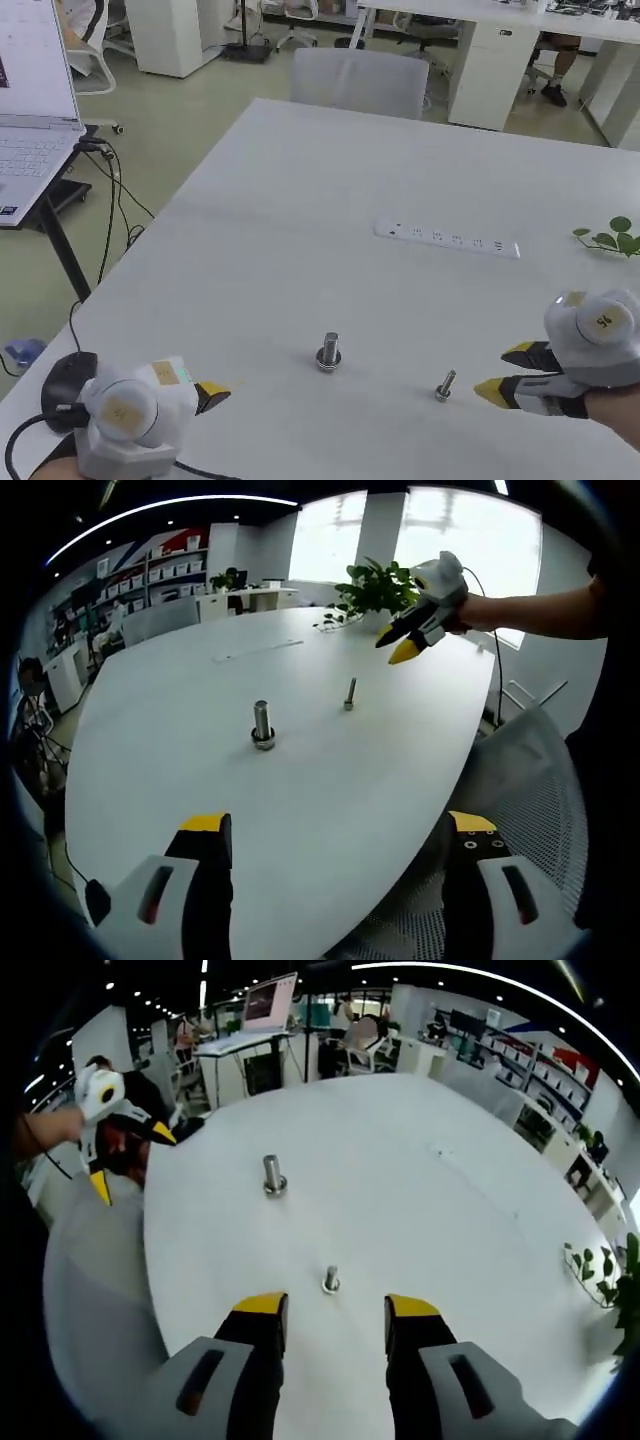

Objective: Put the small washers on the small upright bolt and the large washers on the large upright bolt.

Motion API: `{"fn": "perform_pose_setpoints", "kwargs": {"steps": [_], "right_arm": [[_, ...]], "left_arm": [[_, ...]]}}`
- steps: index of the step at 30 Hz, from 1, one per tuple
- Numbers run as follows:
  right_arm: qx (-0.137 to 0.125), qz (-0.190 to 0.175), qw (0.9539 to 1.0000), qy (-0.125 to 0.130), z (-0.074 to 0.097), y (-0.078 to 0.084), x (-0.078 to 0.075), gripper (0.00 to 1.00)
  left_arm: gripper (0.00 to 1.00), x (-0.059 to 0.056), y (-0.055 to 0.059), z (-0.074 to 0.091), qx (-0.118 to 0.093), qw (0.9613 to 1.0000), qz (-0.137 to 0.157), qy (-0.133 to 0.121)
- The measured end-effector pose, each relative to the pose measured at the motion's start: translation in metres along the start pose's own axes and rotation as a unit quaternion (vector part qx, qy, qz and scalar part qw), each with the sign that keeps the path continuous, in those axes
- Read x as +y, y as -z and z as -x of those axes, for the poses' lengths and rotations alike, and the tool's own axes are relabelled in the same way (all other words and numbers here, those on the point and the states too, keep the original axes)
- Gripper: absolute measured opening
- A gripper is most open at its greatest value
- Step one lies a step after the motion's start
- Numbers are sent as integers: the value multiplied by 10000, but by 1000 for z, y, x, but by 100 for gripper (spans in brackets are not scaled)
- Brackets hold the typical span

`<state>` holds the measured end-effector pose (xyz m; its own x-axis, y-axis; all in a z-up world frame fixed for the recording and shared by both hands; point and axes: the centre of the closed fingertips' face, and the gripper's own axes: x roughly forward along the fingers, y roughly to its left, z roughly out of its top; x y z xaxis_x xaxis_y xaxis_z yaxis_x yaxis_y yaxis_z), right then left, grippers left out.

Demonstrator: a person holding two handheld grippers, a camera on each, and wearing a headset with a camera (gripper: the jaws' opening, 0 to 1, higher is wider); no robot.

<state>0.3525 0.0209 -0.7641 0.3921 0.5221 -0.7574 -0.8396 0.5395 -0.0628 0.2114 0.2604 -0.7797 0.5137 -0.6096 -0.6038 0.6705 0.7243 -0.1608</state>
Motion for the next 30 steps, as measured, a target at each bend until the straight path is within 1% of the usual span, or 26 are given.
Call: {"fn": "perform_pose_setpoints", "kwargs": {"steps": [1,2,3,4,5,7,8,10,12,14,15,17,19,23,26,28,29,30], "right_arm": [[-50,-147,9999,-15,4,2,2,40],[-105,-229,9997,-27,7,2,4,41],[-290,-353,9989,39,12,-1,4,41],[-355,-385,9986,58,14,-2,4,42],[-496,-526,9974,41,18,-4,7,42],[-619,-712,9955,-74,24,-3,14,45],[-639,-691,9955,-61,26,-2,15,47],[-712,-708,9949,-91,30,0,23,50],[-794,-774,9938,-80,34,3,28,53],[-895,-866,9921,-126,36,6,35,57],[-934,-912,9914,-89,37,8,38,59],[-979,-962,9905,-108,39,12,43,62],[-1025,-930,9904,-44,41,16,47,65],[-1063,-954,9897,-104,43,23,58,71],[-1271,-966,9871,-99,49,21,61,75],[-1345,-1041,9854,-100,52,21,63,76],[-1320,-1046,9857,-85,51,22,64,77],[-1239,-1032,9869,-59,51,26,65,77]], "left_arm": [[87,-1,-3,1,-55,10000,37,1],[87,-1,-4,2,-58,10000,-18,-20],[87,-1,-5,2,-37,9999,-83,-46],[87,-2,-6,3,-31,10000,-80,-49],[87,-2,-6,3,-54,10000,-68,-43],[87,-1,-7,3,-83,9999,-35,-61],[87,-1,-6,3,-85,9999,-41,-76],[87,-1,-6,4,-98,9999,-7,-72],[87,-1,-5,6,-129,9999,34,-84],[87,0,-5,8,-157,9998,92,-81],[87,0,-4,9,-164,9998,112,-80],[87,2,-3,11,-192,9996,176,-86],[87,2,-2,11,-182,9996,168,-111],[87,0,-3,13,-171,9997,145,-115],[87,-3,-4,13,-183,9997,115,-103],[87,-5,-5,14,-195,9997,125,-90],[87,-6,-6,14,-205,9997,136,-82],[87,-7,-6,15,-216,9996,150,-74]]}}
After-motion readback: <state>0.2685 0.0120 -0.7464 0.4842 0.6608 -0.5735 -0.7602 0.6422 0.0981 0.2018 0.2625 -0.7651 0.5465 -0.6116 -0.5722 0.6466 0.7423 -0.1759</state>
